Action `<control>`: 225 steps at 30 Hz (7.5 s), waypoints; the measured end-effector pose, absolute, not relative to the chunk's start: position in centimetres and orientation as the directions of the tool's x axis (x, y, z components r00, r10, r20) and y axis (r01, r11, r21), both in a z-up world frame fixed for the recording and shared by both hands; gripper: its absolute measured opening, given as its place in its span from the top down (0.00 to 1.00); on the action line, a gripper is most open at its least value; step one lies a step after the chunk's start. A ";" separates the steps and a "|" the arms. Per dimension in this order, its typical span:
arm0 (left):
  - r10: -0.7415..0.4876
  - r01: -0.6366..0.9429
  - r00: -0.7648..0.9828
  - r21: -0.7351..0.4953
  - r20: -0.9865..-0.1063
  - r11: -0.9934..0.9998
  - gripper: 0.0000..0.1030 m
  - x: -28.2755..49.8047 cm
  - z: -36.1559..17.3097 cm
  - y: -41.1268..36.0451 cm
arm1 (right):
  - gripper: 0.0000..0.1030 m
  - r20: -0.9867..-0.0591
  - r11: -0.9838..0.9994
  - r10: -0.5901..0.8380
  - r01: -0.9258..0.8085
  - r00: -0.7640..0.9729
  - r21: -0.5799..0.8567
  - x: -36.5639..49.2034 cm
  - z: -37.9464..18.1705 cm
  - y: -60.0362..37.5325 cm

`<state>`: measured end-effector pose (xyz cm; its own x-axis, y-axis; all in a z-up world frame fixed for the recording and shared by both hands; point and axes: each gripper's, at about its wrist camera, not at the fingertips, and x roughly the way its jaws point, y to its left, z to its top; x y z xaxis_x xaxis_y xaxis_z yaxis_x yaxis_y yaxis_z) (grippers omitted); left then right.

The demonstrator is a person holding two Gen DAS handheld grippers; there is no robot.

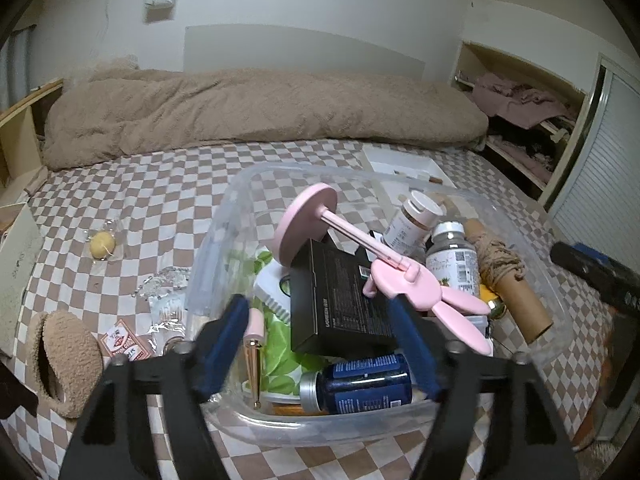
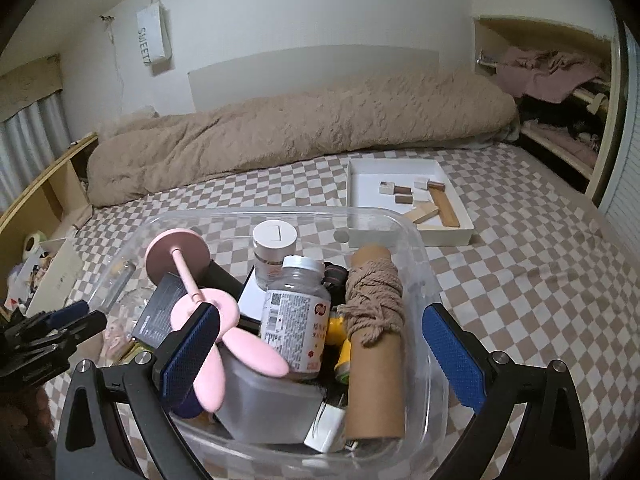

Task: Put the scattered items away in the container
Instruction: 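Lower both items into the clear box and open both tools, then withdraw both tools upward away from the clear box, then move both tools toward the clear bag and card box beside the box, then close the right tool on the yellow translucent plastic tray, then grasp the clear bag of tan cord with the left tool while right holds the tray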

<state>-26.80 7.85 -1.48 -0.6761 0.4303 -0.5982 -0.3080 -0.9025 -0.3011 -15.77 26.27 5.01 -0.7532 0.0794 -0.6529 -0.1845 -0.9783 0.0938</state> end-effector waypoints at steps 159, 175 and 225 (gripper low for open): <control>0.103 0.056 -0.708 -0.201 -0.699 -0.978 0.00 -13.0 -13.6 -20.5 | 0.00 -0.611 -0.800 0.010 0.361 -0.792 -0.480 -19.4 -13.2 -11.6; 0.157 0.030 -0.689 -0.245 -0.707 -0.969 0.00 -15.4 -14.6 -20.0 | 0.13 -0.761 -0.906 0.112 0.248 -0.639 -0.342 -25.0 -16.6 -11.5; 0.259 -0.150 -0.416 -0.215 -0.872 -0.965 0.05 -29.8 -23.9 0.5 | 0.87 -0.876 -0.924 -0.269 0.363 -0.401 0.117 0.1 -13.5 4.8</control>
